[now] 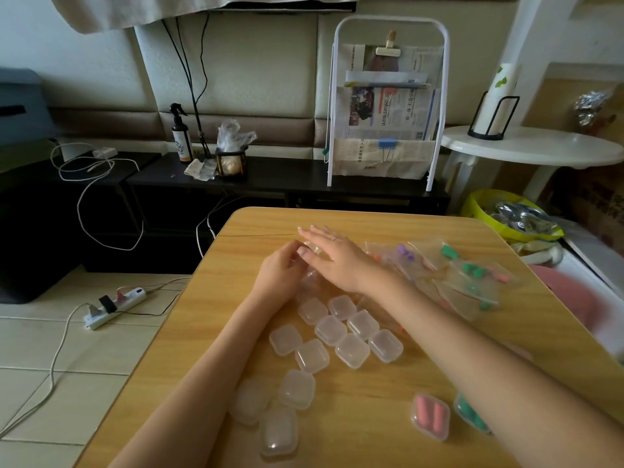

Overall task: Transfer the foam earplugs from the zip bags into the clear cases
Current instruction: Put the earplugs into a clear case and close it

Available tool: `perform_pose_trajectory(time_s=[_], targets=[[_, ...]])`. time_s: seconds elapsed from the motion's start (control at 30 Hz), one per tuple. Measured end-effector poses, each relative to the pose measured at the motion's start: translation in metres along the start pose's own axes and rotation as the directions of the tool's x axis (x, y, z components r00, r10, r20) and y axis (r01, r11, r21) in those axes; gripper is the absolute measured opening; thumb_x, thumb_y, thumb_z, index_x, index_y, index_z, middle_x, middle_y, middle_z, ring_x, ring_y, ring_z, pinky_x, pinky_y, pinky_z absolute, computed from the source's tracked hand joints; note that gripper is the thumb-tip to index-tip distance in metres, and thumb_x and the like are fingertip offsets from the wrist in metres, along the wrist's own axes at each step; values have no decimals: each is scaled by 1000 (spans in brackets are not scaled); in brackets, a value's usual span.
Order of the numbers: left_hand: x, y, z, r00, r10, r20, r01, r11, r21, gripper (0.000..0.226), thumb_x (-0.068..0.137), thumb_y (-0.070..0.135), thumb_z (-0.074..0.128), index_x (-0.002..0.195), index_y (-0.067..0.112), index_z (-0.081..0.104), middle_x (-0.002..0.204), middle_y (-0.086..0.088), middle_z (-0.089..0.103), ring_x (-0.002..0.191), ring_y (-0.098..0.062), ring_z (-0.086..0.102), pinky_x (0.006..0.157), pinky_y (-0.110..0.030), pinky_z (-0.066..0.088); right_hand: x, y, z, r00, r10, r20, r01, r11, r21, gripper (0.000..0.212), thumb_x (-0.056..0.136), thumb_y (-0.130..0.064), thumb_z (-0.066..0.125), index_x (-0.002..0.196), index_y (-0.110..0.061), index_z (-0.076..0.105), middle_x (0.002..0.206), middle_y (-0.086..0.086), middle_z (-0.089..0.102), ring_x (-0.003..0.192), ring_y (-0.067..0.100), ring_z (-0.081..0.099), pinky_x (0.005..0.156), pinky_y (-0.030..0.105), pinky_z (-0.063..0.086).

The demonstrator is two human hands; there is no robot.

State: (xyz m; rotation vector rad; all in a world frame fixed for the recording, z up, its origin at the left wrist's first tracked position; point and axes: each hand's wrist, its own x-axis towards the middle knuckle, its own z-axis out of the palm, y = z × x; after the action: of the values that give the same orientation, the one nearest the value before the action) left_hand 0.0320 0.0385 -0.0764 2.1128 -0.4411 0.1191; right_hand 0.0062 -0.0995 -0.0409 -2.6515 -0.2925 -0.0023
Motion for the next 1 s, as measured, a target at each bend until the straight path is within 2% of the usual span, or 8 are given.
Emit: perform_pose_trajectory(time_s=[0.2, 0.3, 0.4, 0.5, 0.6, 0.73, 0.83, 1.0], targets=[[4, -10, 7, 999, 10, -36, -1, 968, 250, 63, 89, 48, 16, 121, 6, 50, 121, -9, 48, 109, -28, 39, 82, -26, 22, 5, -14, 12, 982, 159, 106, -168, 982, 90, 72, 93, -66, 20, 149, -21, 30, 155, -2, 31, 140, 22, 31, 112, 41, 28], [9, -12, 13, 993, -105, -62, 119, 944, 308, 46, 98, 44, 31, 132, 13, 40, 130, -6, 39, 119, -29, 34, 98, -36, 27, 1, -26, 12, 984, 145, 99, -161, 972, 171, 68, 96, -60, 28, 140, -10, 39, 140, 9, 49, 124, 24, 47, 97, 34, 37], [11, -12, 17, 991, -130, -40, 136, 947, 290, 40, 102, 35, 28, 133, 12, 39, 132, -7, 42, 127, -30, 35, 109, -41, 23, -2, -29, 9, 975, 154, 158, -177, 974, 142, 69, 97, -60, 18, 148, -14, 29, 150, 8, 37, 136, 25, 36, 108, 36, 28], [10, -5, 10, 981, -196, -12, 196, 981, 13, 42, 104, 34, 22, 132, 10, 42, 136, -9, 46, 130, -27, 38, 112, -42, 22, -8, -21, 2, 964, 188, 190, -178, 982, -66, 64, 96, -59, 0, 151, -33, 18, 158, -5, 23, 146, 21, 15, 118, 42, 3], [4, 1, 3, 999, -42, 26, 46, 974, -223, 49, 101, 40, 33, 143, 16, 35, 146, -3, 39, 136, -18, 34, 112, -34, 26, -18, -16, -2, 945, 258, 199, -256, 966, -36, 60, 97, -56, -4, 150, -36, 14, 158, -6, 18, 147, 23, -3, 115, 46, -12], [-4, -2, 2, 977, 188, 100, -180, 980, -79, 68, 86, 61, 44, 146, 36, 26, 152, 11, 29, 138, -6, 24, 110, -28, 20, -19, 4, -8, 956, 294, -17, -291, 950, 115, 64, 96, -58, 0, 150, -33, 23, 158, -6, 19, 146, 20, -10, 114, 47, -12], [-5, -2, 6, 944, 228, 240, -262, 958, 117, 69, 78, 68, 48, 141, 44, 35, 152, 11, 30, 140, -11, 25, 113, -39, 21, -18, 33, -16, 959, 216, -185, -260, 929, -265, 54, 100, -53, 13, 151, -37, 11, 160, -7, 7, 148, 20, -3, 112, 55, -13], [-5, 3, 7, 959, 182, 215, -229, 949, 218, 33, 84, 39, 65, 113, 24, 65, 118, 8, 62, 108, -12, 54, 96, -32, 40, -29, 72, -23, 878, 473, -67, -472, 837, -277, 83, 69, -92, 18, 142, -59, -2, 156, -8, -15, 139, 45, -23, 100, 77, -11]])
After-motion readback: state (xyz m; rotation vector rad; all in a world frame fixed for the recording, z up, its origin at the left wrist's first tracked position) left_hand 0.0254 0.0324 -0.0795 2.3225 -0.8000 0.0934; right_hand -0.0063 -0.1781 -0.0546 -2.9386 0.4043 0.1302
